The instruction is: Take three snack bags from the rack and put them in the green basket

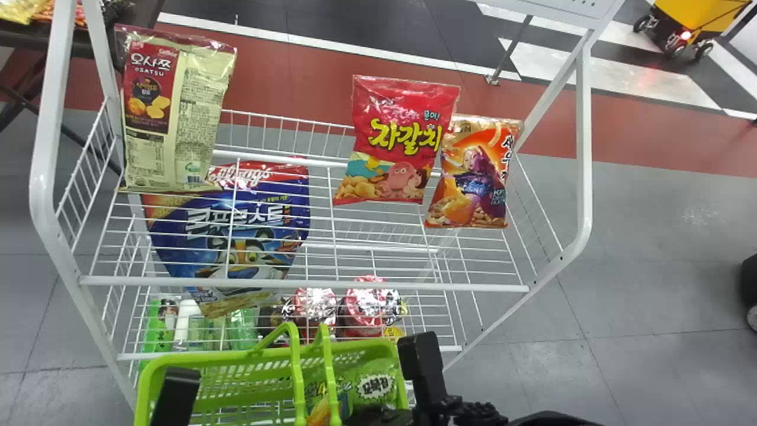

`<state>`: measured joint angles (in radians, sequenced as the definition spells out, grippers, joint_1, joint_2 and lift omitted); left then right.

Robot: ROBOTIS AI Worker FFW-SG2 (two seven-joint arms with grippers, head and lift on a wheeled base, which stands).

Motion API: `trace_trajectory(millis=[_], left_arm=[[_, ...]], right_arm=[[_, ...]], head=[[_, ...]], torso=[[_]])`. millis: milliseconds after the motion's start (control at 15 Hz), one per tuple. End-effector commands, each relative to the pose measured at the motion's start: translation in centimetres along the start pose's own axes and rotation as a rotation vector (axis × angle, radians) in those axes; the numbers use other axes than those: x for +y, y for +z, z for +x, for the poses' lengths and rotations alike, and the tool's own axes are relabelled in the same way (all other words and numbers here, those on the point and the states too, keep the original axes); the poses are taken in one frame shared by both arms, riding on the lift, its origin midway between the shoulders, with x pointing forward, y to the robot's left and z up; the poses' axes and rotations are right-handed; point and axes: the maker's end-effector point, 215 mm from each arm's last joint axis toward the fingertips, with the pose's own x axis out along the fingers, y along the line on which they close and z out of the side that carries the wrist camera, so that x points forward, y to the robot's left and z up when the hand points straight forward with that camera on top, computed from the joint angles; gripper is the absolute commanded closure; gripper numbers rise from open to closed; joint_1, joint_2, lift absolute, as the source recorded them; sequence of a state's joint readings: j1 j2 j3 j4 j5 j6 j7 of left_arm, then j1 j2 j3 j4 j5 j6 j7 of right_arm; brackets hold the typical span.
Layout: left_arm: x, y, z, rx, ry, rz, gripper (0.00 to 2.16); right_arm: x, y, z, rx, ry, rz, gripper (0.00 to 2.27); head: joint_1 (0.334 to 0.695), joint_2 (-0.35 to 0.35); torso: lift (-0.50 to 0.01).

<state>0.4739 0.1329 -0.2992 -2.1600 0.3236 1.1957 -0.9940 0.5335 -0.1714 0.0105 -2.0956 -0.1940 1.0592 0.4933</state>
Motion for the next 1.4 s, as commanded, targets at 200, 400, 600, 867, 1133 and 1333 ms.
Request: trace_trajectory(millis=[200, 400, 600, 867, 1133, 1333], left_arm=[[0.0, 0.1, 0.0, -0.001, 0.000, 0.001, 1.80], [0.3, 0.3, 0.0, 0.003, 0.005, 0.005, 1.80], [0.4, 0.5, -0.1, 0.007, 0.007, 0.003, 1.80], [0.3, 0.4, -0.1, 0.011, 0.002, -0.004, 1.80], [-0.1, 0.1, 0.5, 0.026, -0.011, -0.003, 1.80], [-0.2, -0.1, 0.7, 0.032, -0.016, -0.005, 1.80]], right_arm=[[0.3, 4.8, -5.8, -0.196, 0.015, -0.002, 0.07], [-0.7, 5.4, -7.5, -0.223, 0.005, 0.035, 0.08], [-2.7, 6.5, -9.3, -0.258, -0.039, 0.038, 0.08], [-5.0, 14.4, -14.5, -0.547, -0.136, -0.062, 0.08], [-6.6, 24.6, -18.3, -0.887, -0.246, -0.192, 0.09], [-7.7, 30.5, -17.9, -1.038, -0.342, -0.279, 0.09]], head=[[0.695, -0.350], [0.695, -0.350], [0.695, -0.350], [0.695, -0.350], [0.695, -0.350], [0.695, -0.350]], torso=[[-0.007], [-0.007], [-0.007], [-0.007], [-0.007], [-0.007]])
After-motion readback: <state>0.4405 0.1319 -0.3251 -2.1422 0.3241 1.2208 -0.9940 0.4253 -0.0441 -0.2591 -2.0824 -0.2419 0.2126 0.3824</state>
